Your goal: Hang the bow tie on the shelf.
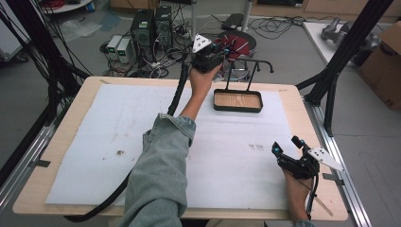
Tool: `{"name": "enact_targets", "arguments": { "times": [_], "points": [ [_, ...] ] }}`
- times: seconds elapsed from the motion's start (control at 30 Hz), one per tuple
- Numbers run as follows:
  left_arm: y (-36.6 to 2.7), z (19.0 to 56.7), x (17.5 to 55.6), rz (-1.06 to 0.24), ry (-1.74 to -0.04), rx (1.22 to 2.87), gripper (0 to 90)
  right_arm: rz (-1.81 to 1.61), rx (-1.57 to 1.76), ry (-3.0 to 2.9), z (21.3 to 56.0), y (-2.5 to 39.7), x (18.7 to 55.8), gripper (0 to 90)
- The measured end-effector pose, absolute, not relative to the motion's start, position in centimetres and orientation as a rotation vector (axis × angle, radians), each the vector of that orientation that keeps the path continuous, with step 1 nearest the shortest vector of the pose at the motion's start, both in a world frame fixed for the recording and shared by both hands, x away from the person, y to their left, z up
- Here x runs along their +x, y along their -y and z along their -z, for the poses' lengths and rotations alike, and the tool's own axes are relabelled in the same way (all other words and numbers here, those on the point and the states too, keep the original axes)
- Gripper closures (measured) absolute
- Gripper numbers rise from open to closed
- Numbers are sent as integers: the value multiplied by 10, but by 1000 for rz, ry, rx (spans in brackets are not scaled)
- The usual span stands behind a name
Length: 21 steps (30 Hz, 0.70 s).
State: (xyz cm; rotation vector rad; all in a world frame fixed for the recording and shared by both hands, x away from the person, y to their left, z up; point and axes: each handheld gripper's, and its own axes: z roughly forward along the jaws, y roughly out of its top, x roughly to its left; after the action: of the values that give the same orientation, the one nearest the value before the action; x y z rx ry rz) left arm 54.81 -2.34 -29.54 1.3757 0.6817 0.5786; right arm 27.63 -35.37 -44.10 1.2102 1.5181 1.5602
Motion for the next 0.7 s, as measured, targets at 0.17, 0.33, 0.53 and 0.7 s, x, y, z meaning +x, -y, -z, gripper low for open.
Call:
{"name": "enact_targets", "arguments": {
  "times": [0.17, 0.33, 0.53, 0.7],
  "points": [
    [23, 299, 552, -572, -695, 1341, 652, -1559, 1209, -1518, 441, 354, 276, 113],
    [22, 304, 557, -558, -704, 1311, 651, -1562, 1211, -1520, 441, 354, 276, 113],
    [28, 310, 557, -544, -677, 1305, 651, -1564, 1210, -1520, 441, 354, 277, 113],
    [32, 314, 557, -564, -676, 1313, 651, -1564, 1207, -1523, 441, 354, 277, 113]
  ]
}}
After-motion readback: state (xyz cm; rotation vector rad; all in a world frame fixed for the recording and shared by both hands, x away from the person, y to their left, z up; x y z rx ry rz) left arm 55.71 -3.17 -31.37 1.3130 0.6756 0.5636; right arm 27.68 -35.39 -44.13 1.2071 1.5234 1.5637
